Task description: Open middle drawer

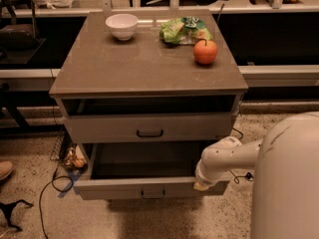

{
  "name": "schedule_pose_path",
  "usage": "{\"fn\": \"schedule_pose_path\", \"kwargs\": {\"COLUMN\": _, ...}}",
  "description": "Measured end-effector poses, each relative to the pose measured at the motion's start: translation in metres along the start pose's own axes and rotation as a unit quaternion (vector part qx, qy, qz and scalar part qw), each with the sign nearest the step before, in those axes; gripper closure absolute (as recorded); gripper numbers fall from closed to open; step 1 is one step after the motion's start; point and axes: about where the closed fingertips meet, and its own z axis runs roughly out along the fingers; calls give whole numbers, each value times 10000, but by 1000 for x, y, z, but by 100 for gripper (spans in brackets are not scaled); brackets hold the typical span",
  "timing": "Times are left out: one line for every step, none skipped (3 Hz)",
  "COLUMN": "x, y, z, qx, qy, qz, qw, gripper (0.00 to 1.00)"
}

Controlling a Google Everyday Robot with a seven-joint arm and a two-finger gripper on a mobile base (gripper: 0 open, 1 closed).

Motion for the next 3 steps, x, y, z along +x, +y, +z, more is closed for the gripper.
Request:
{"fn": "schedule_pose_path", "kwargs": {"x": 0, "y": 1, "z": 1, "qx": -11, "qy": 3, "qz": -2, "qw": 10000, "gripper": 51}}
{"fn": "schedule_pose_path", "kwargs": {"x": 0, "y": 2, "z": 2, "qx": -22, "qy": 5, "qz": -4, "qw": 10000, "gripper": 28}}
{"fn": "schedule_pose_path", "kwargs": {"x": 0, "y": 3, "z": 2, "qx": -24, "qy": 28, "qz": -10, "qw": 10000, "gripper": 0}}
